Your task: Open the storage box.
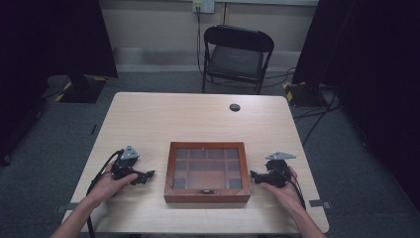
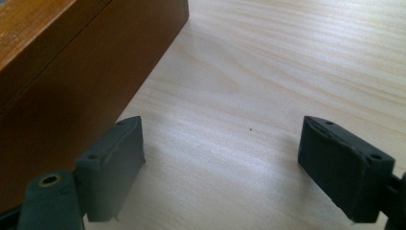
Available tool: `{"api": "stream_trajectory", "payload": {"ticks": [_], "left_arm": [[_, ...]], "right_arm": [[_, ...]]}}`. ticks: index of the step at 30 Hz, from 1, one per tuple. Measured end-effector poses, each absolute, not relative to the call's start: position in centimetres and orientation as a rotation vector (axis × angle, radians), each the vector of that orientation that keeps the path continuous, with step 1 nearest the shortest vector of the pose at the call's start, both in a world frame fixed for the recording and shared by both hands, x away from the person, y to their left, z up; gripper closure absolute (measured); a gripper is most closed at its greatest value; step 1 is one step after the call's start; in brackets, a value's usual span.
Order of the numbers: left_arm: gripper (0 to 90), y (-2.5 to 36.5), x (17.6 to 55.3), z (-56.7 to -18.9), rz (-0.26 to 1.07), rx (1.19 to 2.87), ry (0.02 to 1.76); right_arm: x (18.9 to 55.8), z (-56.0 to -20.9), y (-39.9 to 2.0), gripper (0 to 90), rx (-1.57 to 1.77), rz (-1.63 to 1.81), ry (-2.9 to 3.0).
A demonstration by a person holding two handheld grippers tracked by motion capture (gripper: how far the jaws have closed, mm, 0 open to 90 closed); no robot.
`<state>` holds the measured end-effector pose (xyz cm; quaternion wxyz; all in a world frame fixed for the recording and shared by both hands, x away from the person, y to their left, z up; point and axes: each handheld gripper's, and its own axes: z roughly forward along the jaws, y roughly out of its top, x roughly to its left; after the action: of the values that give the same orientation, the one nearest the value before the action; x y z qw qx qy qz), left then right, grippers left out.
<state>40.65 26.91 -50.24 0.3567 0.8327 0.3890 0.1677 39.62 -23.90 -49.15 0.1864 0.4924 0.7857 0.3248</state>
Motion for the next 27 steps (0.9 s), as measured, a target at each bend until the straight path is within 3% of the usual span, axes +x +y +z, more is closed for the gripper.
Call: {"api": "stream_trajectory", "payload": {"ticks": [22,27], "left_arm": [[5.2,26.9,40.6,-50.2,0.433,2.15,1.005],[5.2,26.9,40.6,-50.2,0.433,2.15,1.004]], "right_arm": [[39.7,-48.1,-24.2,24.2,1.408,0.959,2.201],[39.3,-46.5,-23.9,28.5,1.392,1.034,2.191]]}}
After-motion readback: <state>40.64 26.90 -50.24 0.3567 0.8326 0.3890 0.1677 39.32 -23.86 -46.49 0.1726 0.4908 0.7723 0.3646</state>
